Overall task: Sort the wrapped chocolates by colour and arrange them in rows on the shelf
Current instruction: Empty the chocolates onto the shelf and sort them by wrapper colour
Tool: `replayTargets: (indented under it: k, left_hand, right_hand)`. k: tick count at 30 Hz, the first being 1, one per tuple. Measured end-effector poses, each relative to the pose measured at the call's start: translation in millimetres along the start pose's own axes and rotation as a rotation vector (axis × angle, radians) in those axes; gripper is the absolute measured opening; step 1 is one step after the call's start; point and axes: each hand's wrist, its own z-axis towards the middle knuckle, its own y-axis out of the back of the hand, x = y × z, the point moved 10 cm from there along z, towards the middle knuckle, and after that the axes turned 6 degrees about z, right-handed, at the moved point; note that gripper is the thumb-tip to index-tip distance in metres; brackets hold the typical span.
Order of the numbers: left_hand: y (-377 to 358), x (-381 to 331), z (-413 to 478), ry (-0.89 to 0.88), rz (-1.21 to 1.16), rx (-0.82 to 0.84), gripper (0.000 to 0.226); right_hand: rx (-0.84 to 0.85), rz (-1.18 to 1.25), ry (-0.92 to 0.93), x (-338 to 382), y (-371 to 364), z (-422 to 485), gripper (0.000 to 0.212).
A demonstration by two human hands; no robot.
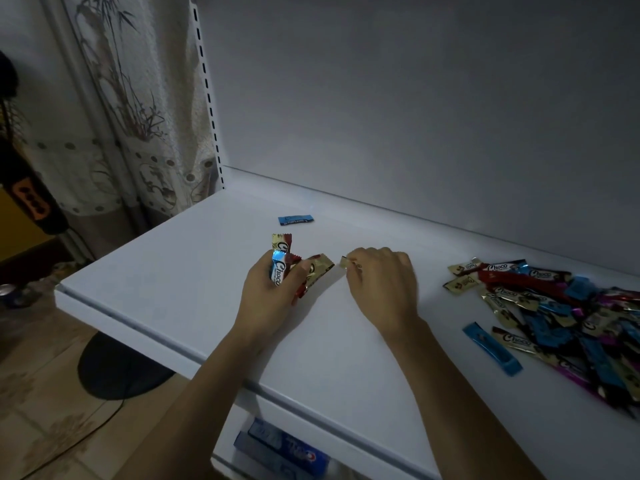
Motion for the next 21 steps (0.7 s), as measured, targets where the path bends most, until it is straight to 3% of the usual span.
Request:
replayTargets:
  k: [5,8,10,11,13,16,18,21]
  left_hand:
    - [0,-3,-1,-0.017,-0.012,0.007,0.011]
    - [0,-1,0,-0.01,-0.021,0.01,0.006]
    - [0,-2,1,-0.029,-0.032,0.016,0.007]
    - [-1,-3,1,-0.035,-0.038,0.02,0.008]
    - [-1,0,1,-0.024,-0.044,0.018,0.008]
    - [1,5,3,0.021,-0.096,-0.002,0.008]
    - [0,6,3,0.026,-0.096,-0.001,0.01]
    - [0,6,2,0.028,-0.107,-0.001,0.019]
  right_hand:
    - [0.24,0.096,-0.13,-21,-34,-4,0.043]
    - [0.119,0.629,-0.3,-16,-13,1,0.035]
    - [0.206,1.079,-0.463,1,-18,-3,0.025]
    - [0.28,1.168,-0.508,10,-23,-7,0.021]
    - [0.305,1.229,-0.561,14,-29,-10,0.015]
    - [-0.033,1.275,-0.737,-34,-17,-8,0.007]
    - [-0.186,1.121,-0.77,-69,-5,-10,0.004]
    - [-0.095,0.815,-0.744,-91,-13,-14,0.011]
